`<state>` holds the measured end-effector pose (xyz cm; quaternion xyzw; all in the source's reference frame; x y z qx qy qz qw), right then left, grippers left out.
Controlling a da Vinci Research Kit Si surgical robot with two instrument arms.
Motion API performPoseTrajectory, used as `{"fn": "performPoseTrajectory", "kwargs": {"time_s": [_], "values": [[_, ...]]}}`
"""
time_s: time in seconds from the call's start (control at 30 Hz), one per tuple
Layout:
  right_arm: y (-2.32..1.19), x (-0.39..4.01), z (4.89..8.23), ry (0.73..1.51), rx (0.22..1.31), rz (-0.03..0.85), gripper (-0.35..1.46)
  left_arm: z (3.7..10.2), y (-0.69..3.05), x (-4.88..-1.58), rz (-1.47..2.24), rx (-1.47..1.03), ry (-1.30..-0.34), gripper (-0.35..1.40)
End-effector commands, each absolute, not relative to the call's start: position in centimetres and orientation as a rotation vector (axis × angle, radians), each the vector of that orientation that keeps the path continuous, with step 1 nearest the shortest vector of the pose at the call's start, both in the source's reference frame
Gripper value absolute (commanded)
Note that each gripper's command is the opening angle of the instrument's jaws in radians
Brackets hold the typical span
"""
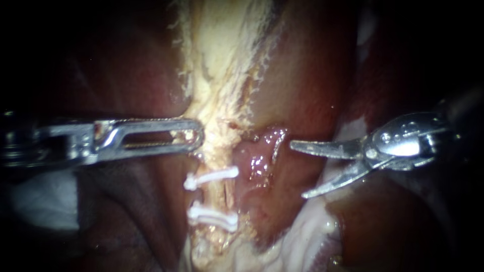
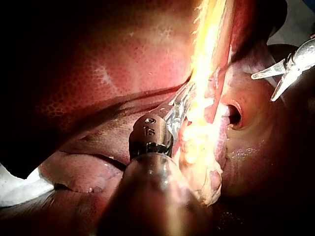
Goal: Go to the cutting position left tube
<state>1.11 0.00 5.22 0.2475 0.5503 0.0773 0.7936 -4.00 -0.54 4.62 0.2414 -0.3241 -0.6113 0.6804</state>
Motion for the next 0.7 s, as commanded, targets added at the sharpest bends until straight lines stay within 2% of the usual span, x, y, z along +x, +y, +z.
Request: {"fn": "performPoseTrajectory", "kwargs": {"time_s": [0.03,0.33,0.7], "values": [[-0.04,1.16,5.26,1.171,0.555,0.163,1.43,4.6,-0.54,-3.97,-1.374,0.538,-0.728,-0.35],[-0.36,1.57,5.65,1.099,0.681,0.187,1.4,4.39,-0.51,-3.73,-1.384,0.521,-0.73,-0.35],[-0.58,1.99,5.86,1.091,0.782,0.211,1.31,4.28,-0.46,-3.61,-1.392,0.513,-0.739,-0.35]]}}
